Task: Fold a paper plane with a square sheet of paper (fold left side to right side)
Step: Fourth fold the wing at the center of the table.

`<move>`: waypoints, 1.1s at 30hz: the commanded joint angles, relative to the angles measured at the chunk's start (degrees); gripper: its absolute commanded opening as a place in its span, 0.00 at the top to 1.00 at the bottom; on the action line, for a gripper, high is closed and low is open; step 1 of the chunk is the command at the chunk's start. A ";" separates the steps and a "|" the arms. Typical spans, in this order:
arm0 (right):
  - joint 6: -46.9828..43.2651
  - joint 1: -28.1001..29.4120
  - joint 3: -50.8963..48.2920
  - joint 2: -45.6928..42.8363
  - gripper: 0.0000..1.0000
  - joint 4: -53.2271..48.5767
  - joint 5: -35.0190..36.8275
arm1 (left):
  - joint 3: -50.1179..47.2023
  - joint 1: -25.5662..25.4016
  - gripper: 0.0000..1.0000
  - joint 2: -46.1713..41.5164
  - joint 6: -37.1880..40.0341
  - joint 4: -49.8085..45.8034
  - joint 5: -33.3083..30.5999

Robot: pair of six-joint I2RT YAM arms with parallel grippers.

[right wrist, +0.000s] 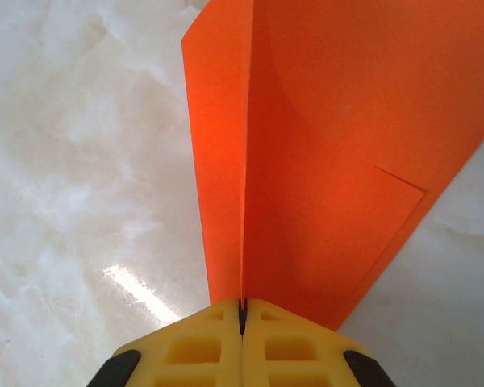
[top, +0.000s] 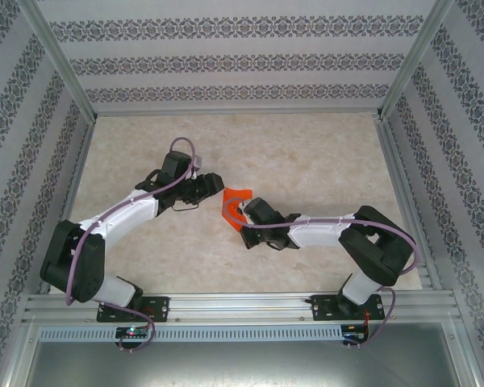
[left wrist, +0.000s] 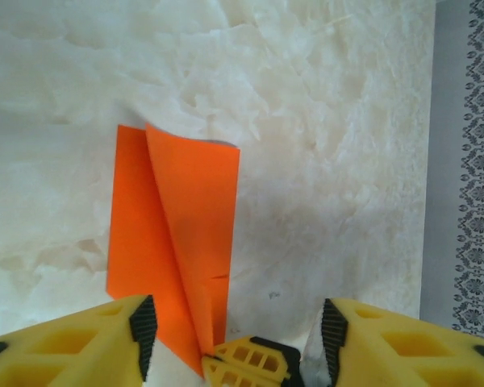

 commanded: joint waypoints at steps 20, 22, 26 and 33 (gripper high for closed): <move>6.81 -7.38 -5.64 -3.19 0.95 10.27 -15.84 | 1.57 -4.17 0.59 15.35 -1.73 10.18 7.20; 7.08 -7.60 -5.82 -3.01 0.96 10.46 -16.17 | 2.07 -4.50 0.59 16.25 -1.96 10.58 7.42; 7.54 -7.99 -6.17 -2.33 0.96 11.31 -16.94 | 3.37 -5.16 0.59 18.29 -2.19 10.78 7.62; 8.51 -8.79 -6.79 -0.74 0.95 13.10 -18.62 | 4.72 -5.91 0.59 21.09 -2.04 10.48 7.40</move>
